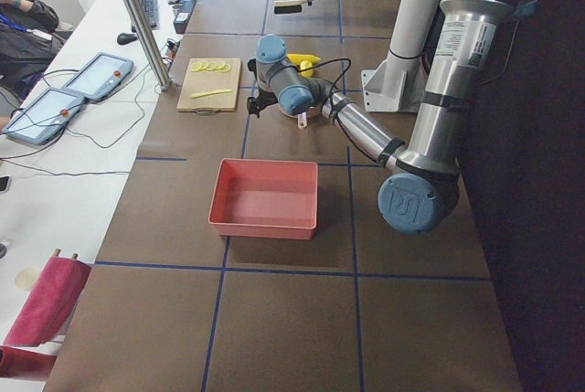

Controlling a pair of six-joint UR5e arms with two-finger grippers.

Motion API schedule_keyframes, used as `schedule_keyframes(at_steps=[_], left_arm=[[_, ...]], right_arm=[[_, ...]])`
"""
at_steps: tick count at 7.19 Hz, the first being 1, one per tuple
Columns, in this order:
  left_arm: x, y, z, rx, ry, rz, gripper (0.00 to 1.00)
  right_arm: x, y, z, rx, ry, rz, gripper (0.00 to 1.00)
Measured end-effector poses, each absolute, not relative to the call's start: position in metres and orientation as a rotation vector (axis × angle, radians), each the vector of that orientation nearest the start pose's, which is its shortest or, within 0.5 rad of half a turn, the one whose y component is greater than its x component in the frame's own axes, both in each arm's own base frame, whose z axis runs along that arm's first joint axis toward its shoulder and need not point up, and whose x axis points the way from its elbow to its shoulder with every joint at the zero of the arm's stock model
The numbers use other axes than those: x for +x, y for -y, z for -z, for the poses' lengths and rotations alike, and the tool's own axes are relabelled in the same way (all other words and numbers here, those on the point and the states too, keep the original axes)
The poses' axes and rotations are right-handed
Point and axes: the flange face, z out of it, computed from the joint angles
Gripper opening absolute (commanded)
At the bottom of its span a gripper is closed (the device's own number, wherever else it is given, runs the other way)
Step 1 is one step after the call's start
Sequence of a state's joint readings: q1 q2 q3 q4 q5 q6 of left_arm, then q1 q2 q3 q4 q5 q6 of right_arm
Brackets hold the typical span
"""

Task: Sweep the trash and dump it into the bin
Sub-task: 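Grasp the white dustpan handle with the left gripper while the right lifts the brush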

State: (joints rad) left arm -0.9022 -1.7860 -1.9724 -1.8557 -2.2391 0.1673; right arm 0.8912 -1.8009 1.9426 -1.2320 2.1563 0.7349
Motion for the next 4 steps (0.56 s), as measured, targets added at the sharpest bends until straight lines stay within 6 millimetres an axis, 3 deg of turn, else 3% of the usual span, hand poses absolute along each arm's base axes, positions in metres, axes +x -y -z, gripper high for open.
schedule_keyframes(at_steps=[2, 4], left_arm=[[0.334, 0.430, -0.311, 0.723, -0.844, -1.151, 1.00], [0.379, 0.403, -0.309, 0.708, -0.832, -1.234, 1.00]], right_arm=[[-0.205, 0.373, -0.548, -0.023, 0.739, 0.087, 0.00], [-0.206, 0.373, -0.548, -0.023, 0.740, 0.089, 0.00]])
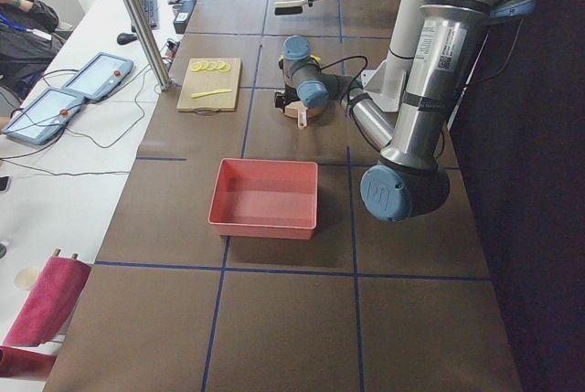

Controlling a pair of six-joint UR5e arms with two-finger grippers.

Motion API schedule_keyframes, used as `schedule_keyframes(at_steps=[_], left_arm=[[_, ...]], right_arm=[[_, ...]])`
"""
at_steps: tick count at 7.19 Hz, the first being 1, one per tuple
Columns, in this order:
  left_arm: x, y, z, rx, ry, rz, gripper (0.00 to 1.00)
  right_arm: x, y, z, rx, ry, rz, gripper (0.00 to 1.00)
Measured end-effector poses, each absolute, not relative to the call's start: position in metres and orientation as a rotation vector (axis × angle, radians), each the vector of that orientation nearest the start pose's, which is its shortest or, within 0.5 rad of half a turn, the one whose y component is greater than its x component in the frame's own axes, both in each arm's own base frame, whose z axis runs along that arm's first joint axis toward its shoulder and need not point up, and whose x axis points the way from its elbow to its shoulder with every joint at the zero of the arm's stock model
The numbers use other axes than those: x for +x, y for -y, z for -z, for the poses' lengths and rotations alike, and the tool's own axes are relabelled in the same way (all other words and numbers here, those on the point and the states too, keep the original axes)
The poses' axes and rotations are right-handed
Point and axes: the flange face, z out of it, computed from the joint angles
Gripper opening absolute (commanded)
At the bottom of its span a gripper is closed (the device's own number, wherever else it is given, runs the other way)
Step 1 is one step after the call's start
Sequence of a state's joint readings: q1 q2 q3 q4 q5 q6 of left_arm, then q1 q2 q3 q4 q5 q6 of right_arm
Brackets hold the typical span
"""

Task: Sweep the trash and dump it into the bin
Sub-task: 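Grasp the white dustpan handle with the left gripper while the right lifts the brush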

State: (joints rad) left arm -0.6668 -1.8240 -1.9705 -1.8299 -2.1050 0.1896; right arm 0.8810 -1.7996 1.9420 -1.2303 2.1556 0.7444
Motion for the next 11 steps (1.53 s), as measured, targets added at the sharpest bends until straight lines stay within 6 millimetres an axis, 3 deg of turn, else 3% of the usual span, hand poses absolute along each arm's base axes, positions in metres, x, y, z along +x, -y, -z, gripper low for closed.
schedule_keyframes(at_steps=[2, 5, 11], left_arm=[[0.408, 0.389, -0.303, 0.700, -0.799, -1.271, 1.00], [0.434, 0.397, -0.301, 0.689, -0.782, -1.278, 1.00], [0.468, 0.392, -0.327, 0.618, -0.777, -1.312, 0.99]], right_arm=[[-0.206, 0.373, -0.548, -0.024, 0.741, 0.090, 0.00], [-0.206, 0.372, -0.548, -0.025, 0.741, 0.090, 0.00], [-0.206, 0.372, -0.548, -0.026, 0.741, 0.090, 0.00]])
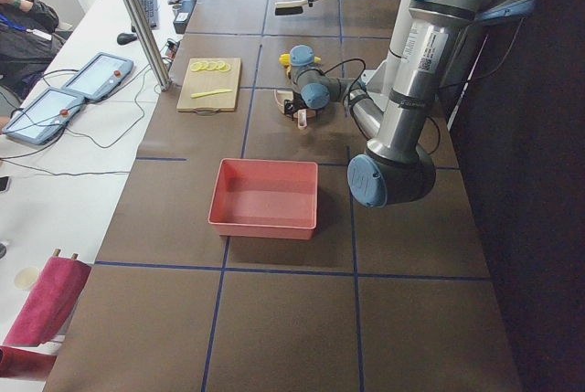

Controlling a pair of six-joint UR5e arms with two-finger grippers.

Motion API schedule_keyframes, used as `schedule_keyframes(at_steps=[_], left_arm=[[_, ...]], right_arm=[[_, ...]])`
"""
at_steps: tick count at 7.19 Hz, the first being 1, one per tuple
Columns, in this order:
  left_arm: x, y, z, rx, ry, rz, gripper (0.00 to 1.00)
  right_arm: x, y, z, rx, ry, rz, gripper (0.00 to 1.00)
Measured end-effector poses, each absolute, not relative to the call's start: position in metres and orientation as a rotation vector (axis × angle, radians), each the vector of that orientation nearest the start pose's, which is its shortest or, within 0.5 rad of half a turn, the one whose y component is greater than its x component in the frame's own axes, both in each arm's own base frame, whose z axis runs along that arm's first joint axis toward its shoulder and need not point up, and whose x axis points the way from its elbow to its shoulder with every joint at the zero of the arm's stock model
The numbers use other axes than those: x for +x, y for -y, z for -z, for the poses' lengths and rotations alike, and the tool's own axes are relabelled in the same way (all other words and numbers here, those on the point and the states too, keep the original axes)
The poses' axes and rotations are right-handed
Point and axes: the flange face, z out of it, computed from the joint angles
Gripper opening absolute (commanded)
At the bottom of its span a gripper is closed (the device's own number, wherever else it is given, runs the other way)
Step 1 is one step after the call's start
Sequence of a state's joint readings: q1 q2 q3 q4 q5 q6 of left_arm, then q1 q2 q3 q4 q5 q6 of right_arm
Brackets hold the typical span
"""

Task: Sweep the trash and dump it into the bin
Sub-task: 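Grasp the white dustpan handle with the left gripper while the right lifts the brush, then pull the dustpan toward the robot and angle it toward the vegetables with the left gripper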

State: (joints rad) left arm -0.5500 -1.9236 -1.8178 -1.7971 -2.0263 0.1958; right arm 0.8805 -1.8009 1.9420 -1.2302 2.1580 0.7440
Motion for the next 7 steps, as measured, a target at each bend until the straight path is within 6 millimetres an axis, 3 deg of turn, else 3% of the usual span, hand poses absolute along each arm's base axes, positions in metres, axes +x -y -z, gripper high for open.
schedule_keyframes(at_steps=[2, 3, 4, 5, 7], left_arm=[[0.474, 0.393, -0.334, 0.602, -0.774, -1.314, 0.89], [0.479, 0.396, -0.336, 0.595, -0.772, -1.315, 0.71], [0.482, 0.397, -0.336, 0.591, -0.771, -1.315, 0.45], [0.484, 0.398, -0.335, 0.589, -0.769, -1.315, 0.28], [0.480, 0.403, -0.335, 0.606, -0.755, -1.344, 0.15]], right_arm=[[-0.206, 0.372, -0.548, -0.026, 0.740, 0.091, 0.00], [-0.206, 0.372, -0.549, -0.026, 0.740, 0.091, 0.00], [-0.206, 0.372, -0.549, -0.026, 0.739, 0.091, 0.00], [-0.206, 0.372, -0.549, -0.027, 0.739, 0.091, 0.00], [-0.206, 0.371, -0.549, -0.027, 0.739, 0.091, 0.00]])
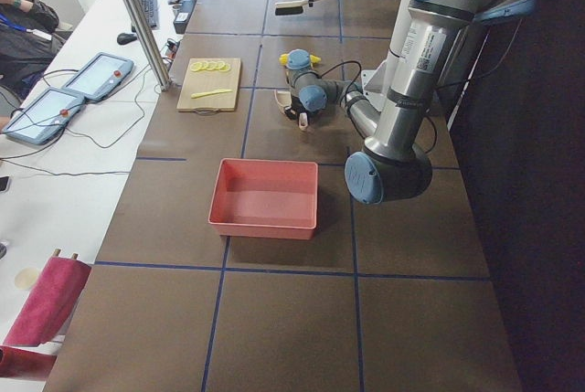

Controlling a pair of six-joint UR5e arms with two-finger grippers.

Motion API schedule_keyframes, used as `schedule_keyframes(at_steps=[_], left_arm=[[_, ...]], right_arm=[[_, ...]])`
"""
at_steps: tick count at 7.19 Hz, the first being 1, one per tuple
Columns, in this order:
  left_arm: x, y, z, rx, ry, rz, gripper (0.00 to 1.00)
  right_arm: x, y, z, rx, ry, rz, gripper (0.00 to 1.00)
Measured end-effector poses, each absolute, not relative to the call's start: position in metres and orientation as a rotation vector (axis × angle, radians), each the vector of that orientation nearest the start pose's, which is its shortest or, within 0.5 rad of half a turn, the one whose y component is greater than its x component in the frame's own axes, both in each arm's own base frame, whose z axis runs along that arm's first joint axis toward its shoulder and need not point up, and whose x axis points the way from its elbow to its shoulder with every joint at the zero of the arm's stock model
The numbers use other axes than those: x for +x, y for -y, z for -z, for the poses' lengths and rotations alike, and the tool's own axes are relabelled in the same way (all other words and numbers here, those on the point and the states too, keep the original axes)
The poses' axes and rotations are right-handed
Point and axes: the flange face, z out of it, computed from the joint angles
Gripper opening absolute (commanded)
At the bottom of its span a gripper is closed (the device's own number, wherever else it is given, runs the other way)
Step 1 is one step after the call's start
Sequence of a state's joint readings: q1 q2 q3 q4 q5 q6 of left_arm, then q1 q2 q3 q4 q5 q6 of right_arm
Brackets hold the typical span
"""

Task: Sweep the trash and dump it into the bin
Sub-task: 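Pull the dustpan toward the robot and angle it toward the vegetables with the left gripper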

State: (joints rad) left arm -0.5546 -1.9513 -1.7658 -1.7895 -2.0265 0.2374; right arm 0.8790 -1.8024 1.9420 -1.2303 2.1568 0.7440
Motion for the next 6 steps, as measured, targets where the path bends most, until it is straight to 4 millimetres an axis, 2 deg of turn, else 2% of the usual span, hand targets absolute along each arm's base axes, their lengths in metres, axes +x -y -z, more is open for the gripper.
schedule_keyframes(at_steps=[3, 6], left_arm=[[0.465, 0.412, -0.325, 0.648, -0.747, -1.349, 0.03], [0.444, 0.425, -0.313, 0.702, -0.690, -1.403, 0.00]], right_arm=[[-0.206, 0.372, -0.549, -0.027, 0.739, 0.091, 0.00], [-0.206, 0.372, -0.549, -0.026, 0.738, 0.091, 0.00]])
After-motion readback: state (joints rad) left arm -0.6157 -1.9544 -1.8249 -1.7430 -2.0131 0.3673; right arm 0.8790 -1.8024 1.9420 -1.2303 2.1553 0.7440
